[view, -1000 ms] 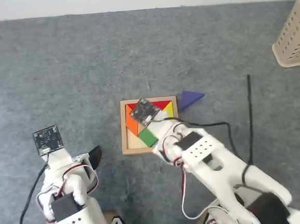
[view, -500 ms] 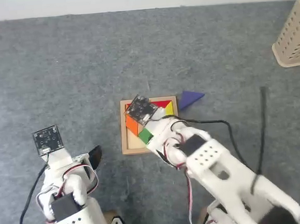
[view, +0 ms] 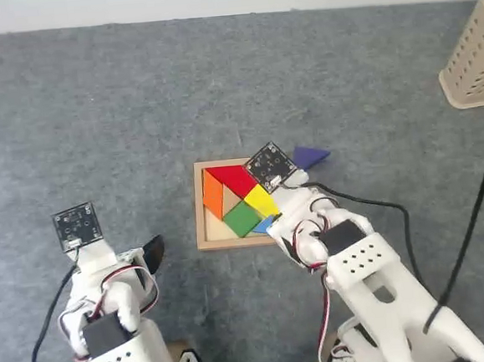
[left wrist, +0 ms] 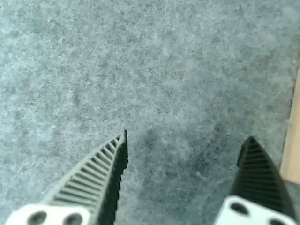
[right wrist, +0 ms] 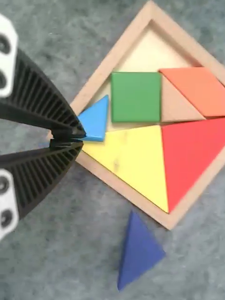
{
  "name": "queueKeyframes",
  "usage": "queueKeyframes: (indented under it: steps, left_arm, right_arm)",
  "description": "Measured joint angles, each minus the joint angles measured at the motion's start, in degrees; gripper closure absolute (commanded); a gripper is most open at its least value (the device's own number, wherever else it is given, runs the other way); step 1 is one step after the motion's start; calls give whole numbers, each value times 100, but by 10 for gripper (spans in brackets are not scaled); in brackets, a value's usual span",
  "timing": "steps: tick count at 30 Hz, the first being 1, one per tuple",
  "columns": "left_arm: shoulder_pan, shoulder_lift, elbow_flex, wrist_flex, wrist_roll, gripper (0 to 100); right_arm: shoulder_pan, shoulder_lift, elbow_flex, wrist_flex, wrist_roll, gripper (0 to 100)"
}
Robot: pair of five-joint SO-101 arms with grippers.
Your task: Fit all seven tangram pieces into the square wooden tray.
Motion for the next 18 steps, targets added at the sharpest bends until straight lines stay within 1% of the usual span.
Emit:
queueKeyframes:
  steps: [5, 10, 18]
  left_arm:
    - [0, 0, 0, 0, 0, 646]
    - [0, 0, 0, 0, 0, 646]
    - [0, 0, 0, 0, 0, 646]
  right_arm:
    - [-211, 114, 0, -88, 0, 991]
    - [-273, 818, -44, -246, 0, 991]
    - [-290, 1714, -501, -299, 0, 991]
